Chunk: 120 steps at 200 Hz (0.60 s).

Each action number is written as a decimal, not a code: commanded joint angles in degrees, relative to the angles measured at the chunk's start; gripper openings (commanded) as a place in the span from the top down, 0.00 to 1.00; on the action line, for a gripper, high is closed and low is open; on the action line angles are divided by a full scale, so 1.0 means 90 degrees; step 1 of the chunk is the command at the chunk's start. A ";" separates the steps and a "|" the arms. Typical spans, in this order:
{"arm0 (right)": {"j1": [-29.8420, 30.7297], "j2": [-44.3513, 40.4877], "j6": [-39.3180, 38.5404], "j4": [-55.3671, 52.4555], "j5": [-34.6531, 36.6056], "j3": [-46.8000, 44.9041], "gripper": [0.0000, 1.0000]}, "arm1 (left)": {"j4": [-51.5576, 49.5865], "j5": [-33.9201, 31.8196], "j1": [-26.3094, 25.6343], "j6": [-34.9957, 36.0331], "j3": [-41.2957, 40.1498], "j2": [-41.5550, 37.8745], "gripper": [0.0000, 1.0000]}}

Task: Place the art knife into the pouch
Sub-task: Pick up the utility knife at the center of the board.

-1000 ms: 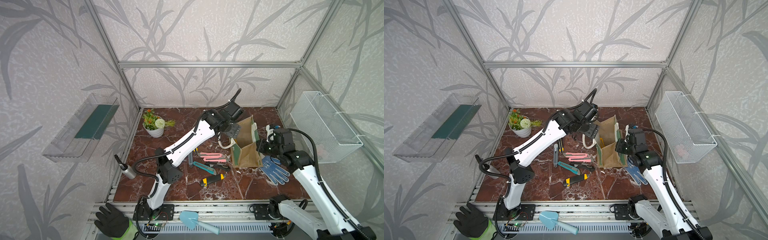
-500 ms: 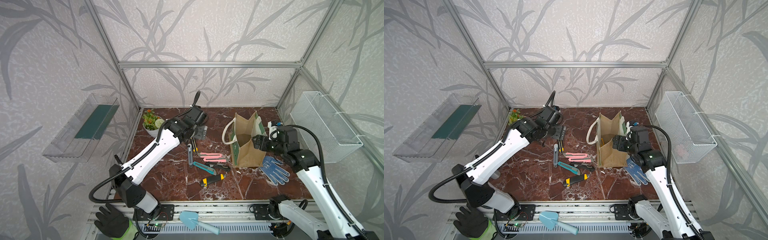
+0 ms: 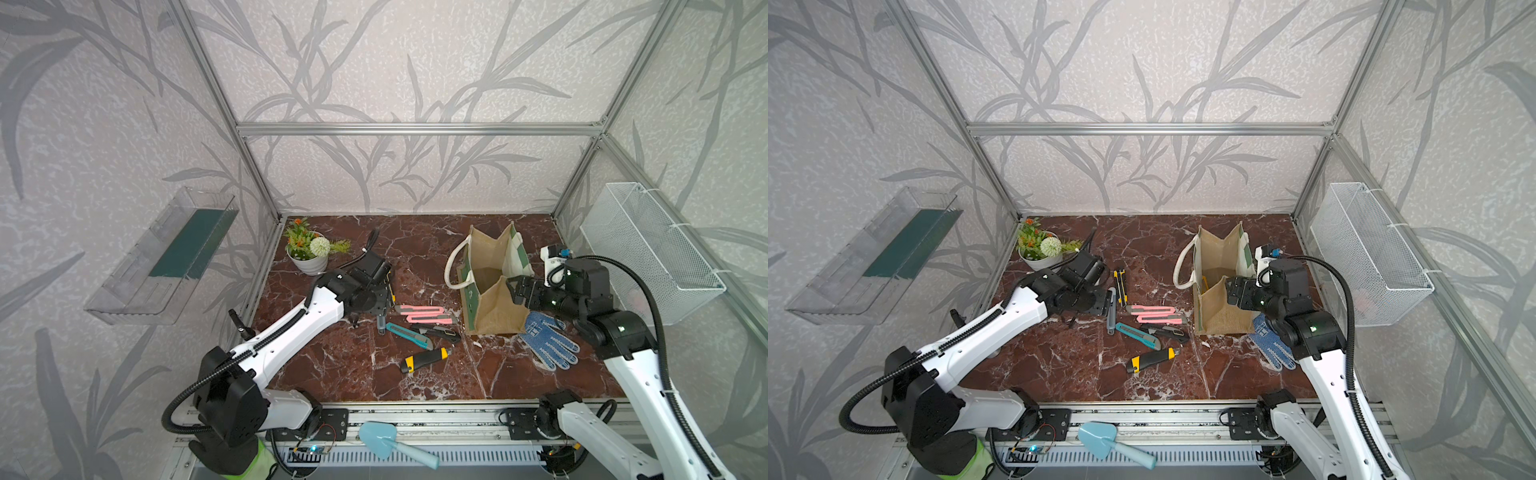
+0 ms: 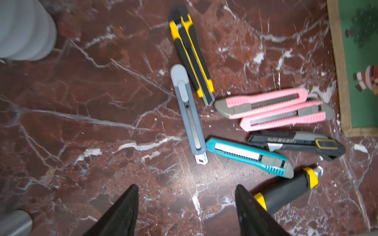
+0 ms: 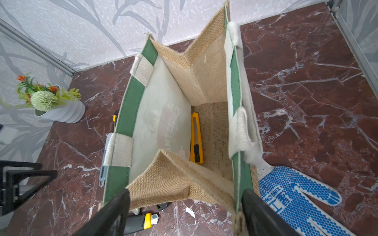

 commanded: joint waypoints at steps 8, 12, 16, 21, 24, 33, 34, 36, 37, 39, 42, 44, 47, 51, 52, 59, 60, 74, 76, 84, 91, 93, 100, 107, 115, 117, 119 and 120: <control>-0.0014 -0.0278 0.0005 -0.0105 -0.0486 -0.0181 0.13 | 0.0333 0.0736 -0.0440 0.0082 -0.0485 -0.0378 0.28; -0.0014 -0.0300 0.0005 -0.0120 -0.0527 -0.0203 0.13 | 0.0377 0.0768 -0.0526 0.0062 -0.0534 -0.0395 0.28; -0.0014 -0.0330 0.0008 -0.0122 -0.0562 -0.0228 0.13 | 0.0425 0.0814 -0.0628 0.0054 -0.0576 -0.0416 0.28; -0.0014 -0.0367 0.0014 -0.0135 -0.0615 -0.0252 0.13 | 0.0474 0.0867 -0.0757 0.0048 -0.0627 -0.0416 0.28; -0.0013 -0.0378 0.0017 -0.0142 -0.0627 -0.0266 0.13 | 0.0506 0.0889 -0.0846 0.0046 -0.0648 -0.0420 0.28; -0.0014 -0.0419 0.0060 -0.0171 -0.0640 -0.0296 0.13 | 0.0578 0.0907 -0.1088 0.0017 -0.0702 -0.0390 0.28; -0.0014 -0.0425 0.0063 -0.0173 -0.0640 -0.0297 0.13 | 0.0586 0.0907 -0.1120 0.0012 -0.0709 -0.0383 0.28; -0.0014 -0.0436 0.0068 -0.0167 -0.0648 -0.0306 0.13 | 0.0602 0.0919 -0.1169 0.0008 -0.0726 -0.0378 0.28; -0.0014 -0.0438 0.0067 -0.0171 -0.0654 -0.0307 0.13 | 0.0613 0.0928 -0.1186 0.0007 -0.0731 -0.0372 0.28; -0.0014 -0.0444 0.0074 -0.0174 -0.0651 -0.0316 0.13 | 0.0633 0.0936 -0.1229 0.0002 -0.0741 -0.0358 0.28; -0.0014 -0.0449 0.0081 -0.0186 -0.0659 -0.0323 0.13 | 0.0663 0.0961 -0.1289 -0.0003 -0.0766 -0.0341 0.28; -0.0014 -0.0449 0.0085 -0.0185 -0.0660 -0.0327 0.13 | 0.0682 0.0984 -0.1321 -0.0003 -0.0777 -0.0326 0.28; -0.0014 -0.0457 0.0091 -0.0192 -0.0660 -0.0328 0.13 | 0.0713 0.0998 -0.1372 -0.0012 -0.0803 -0.0298 0.29; -0.0014 -0.0452 0.0103 -0.0211 -0.0660 -0.0338 0.13 | 0.0743 0.1027 -0.1424 -0.0014 -0.0831 -0.0266 0.29; -0.0014 -0.0458 0.0110 -0.0213 -0.0660 -0.0345 0.13 | 0.0752 0.1025 -0.1435 -0.0019 -0.0842 -0.0258 0.29; -0.0012 -0.0458 0.0118 -0.0238 -0.0642 -0.0343 0.13 | 0.0812 0.1058 -0.1514 -0.0033 -0.0892 -0.0206 0.29; -0.0013 -0.0459 0.0117 -0.0241 -0.0641 -0.0345 0.13 | 0.0816 0.1060 -0.1524 -0.0028 -0.0896 -0.0193 0.29; -0.0013 -0.0468 0.0152 -0.0261 -0.0589 -0.0353 0.13 | 0.0844 0.1045 -0.1656 -0.0009 -0.0946 -0.0054 0.32; -0.0014 -0.0474 0.0159 -0.0262 -0.0579 -0.0356 0.13 | 0.0842 0.1037 -0.1677 0.0002 -0.0949 -0.0034 0.32; -0.0014 -0.0501 0.0191 -0.0253 -0.0546 -0.0386 0.13 | 0.0843 0.1003 -0.1752 0.0033 -0.0968 0.0032 0.32; -0.0009 -0.0527 0.0225 -0.0254 -0.0498 -0.0415 0.13 | 0.0842 0.0978 -0.1829 0.0068 -0.0976 0.0066 0.32; -0.0013 -0.0540 0.0243 -0.0253 -0.0480 -0.0423 0.13 | 0.0849 0.0969 -0.1847 0.0078 -0.0973 0.0086 0.32; -0.0014 -0.0583 0.0290 -0.0253 -0.0437 -0.0466 0.13 | 0.0877 0.0961 -0.1916 0.0117 -0.0994 0.0122 0.32; -0.0012 -0.0627 0.0328 -0.0240 -0.0416 -0.0510 0.13 | 0.0904 0.0980 -0.1969 0.0126 -0.1013 0.0163 0.32; -0.0012 -0.0668 0.0385 -0.0224 -0.0397 -0.0573 0.13 | 0.0962 0.1004 -0.2013 0.0124 -0.1032 0.0213 0.33; -0.0014 -0.0680 0.0403 -0.0217 -0.0396 -0.0585 0.13 | 0.0987 0.1024 -0.2027 0.0124 -0.1034 0.0230 0.34; -0.0011 -0.0695 0.0424 -0.0215 -0.0396 -0.0607 0.13 | 0.1005 0.1036 -0.2045 0.0124 -0.1044 0.0244 0.34; -0.0013 -0.0699 0.0431 -0.0209 -0.0401 -0.0619 0.13 | 0.1005 0.1040 -0.2048 0.0128 -0.1046 0.0252 0.34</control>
